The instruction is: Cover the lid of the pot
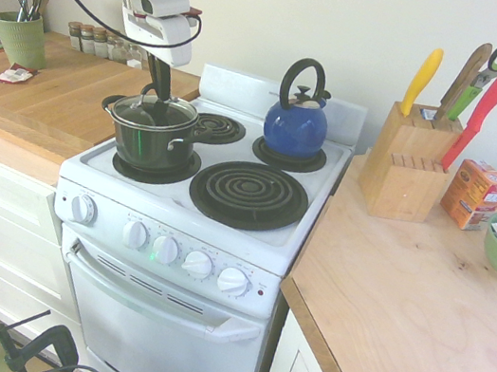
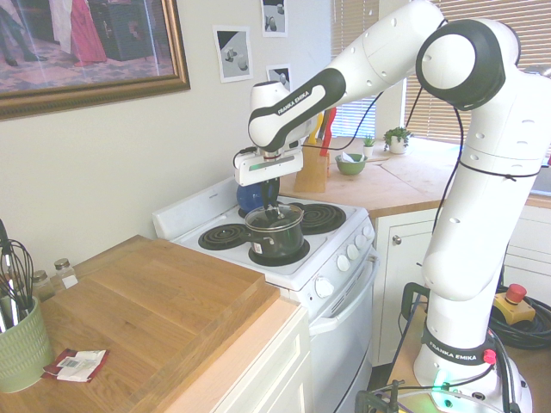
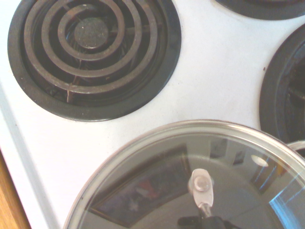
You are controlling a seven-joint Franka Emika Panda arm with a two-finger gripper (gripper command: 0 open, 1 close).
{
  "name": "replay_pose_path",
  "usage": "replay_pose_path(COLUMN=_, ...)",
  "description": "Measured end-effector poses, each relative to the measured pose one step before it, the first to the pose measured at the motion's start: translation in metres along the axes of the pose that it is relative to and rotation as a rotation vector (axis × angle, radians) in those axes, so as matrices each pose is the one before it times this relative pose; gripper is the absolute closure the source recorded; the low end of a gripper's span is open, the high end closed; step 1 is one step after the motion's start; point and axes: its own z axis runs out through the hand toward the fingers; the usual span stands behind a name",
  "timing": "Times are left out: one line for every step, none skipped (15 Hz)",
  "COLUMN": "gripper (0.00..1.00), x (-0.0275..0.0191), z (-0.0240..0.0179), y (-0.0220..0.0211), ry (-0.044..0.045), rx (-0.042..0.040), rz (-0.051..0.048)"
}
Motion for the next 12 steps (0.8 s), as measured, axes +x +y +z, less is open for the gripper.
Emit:
replay_pose_path(gripper=0.00, x=0.00012, z=-0.00022, y=-0.00016, ry=-0.00049, rx=0.00002, rz=-0.00267)
replay_pose_path(gripper=0.00, x=0.00006, z=-0.00019, y=-0.00006, ry=-0.00092, rx=-0.00153, rz=-0.00103)
replay_pose_path(gripper=0.00, x=-0.00003, z=-0.00026, y=-0.00005, ry=-0.00063, rx=-0.00138, rz=-0.00029)
replay_pose_path(gripper=0.00, x=-0.00032, z=-0.00027, y=-0.00016, ry=-0.00086, rx=-0.00185, rz=-0.00074)
replay_pose_path(gripper=0.00, x=-0.00111, z=-0.00013, y=-0.00040, ry=-0.00139, rx=-0.00267, rz=-0.00225)
replay_pose_path(gripper=0.00, x=-0.00209, z=-0.00028, y=-0.00075, ry=-0.00282, rx=-0.00538, rz=-0.00432)
replay_pose_path(gripper=0.00, x=-0.00285, z=-0.00113, y=-0.00135, ry=-0.00367, rx=-0.00769, rz=-0.00636)
replay_pose_path(gripper=0.00, x=-0.00327, z=-0.00187, y=-0.00155, ry=-0.00368, rx=-0.00969, rz=-0.00727)
replay_pose_path(gripper=0.00, x=-0.00269, z=-0.00426, y=-0.00218, ry=0.00059, rx=-0.00699, rz=-0.00658)
replay_pose_path(gripper=0.00, x=-0.00206, z=-0.00835, y=-0.00245, ry=0.00652, rx=-0.00410, rz=-0.00668)
replay_pose_path(gripper=0.00, x=-0.00228, z=-0.01492, y=-0.00197, ry=0.01177, rx=-0.00029, rz=-0.00511)
replay_pose_path(gripper=0.00, x=-0.00370, z=-0.02394, y=-0.00056, ry=0.01626, rx=0.00976, rz=-0.00296)
